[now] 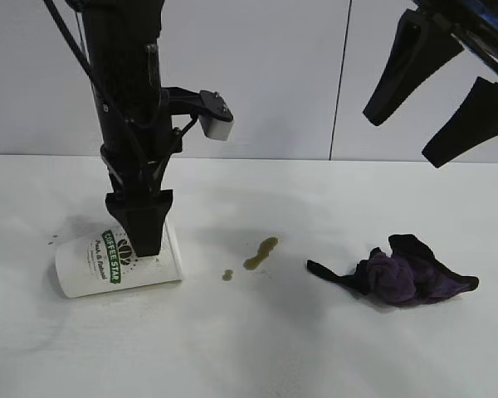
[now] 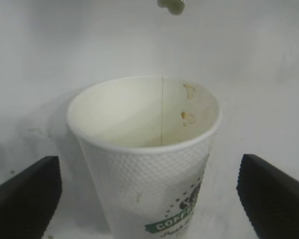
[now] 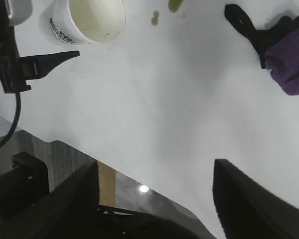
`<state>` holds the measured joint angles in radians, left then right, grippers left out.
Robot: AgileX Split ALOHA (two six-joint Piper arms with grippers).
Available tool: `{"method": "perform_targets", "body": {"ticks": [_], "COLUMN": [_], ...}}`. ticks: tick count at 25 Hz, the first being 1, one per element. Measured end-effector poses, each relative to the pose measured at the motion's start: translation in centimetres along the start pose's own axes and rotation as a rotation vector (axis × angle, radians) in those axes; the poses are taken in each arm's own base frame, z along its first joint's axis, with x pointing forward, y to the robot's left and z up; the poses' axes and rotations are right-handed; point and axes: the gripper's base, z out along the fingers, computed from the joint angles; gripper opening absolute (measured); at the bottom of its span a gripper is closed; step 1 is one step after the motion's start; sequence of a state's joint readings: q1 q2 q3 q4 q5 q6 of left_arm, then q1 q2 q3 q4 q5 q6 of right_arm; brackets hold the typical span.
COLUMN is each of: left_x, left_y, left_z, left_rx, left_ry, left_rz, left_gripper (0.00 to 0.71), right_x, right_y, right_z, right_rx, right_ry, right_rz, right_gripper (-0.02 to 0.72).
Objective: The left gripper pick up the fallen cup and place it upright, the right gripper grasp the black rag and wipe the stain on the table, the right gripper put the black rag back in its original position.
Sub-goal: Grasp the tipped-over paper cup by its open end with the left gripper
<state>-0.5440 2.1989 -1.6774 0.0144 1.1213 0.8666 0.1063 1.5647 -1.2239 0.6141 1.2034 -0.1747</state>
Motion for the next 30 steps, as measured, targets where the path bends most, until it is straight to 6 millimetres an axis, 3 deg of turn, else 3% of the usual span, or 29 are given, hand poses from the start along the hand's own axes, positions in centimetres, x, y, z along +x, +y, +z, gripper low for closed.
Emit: {"method": "perform_targets", "body": {"ticks": [9,21,30], "left_x": [-0.2,-0.2,-0.2], "left_y": [0.2,0.2,0.1], "left_z": [2.4,2.5,2.5], "left_rx": [0.027,0.025,0.030], "left_ry": [0.025,0.023,0.024], "left_rz": [-0.005,-0.040,-0.049], "left_gripper": [0.687,0.686,0.611], "right_x": [-0.1,-0.2,-0.2], "right_y": [0.0,0.0,0.0], "right_z": [0.0,0.0,0.0], "right_rx": [0.001,0.001,0.001], "right_ry": [-0.013,-0.017,-0.017], "right_rz": [0.000,0.001,0.002], "right_gripper": [0.454,0.454,0.454]}}
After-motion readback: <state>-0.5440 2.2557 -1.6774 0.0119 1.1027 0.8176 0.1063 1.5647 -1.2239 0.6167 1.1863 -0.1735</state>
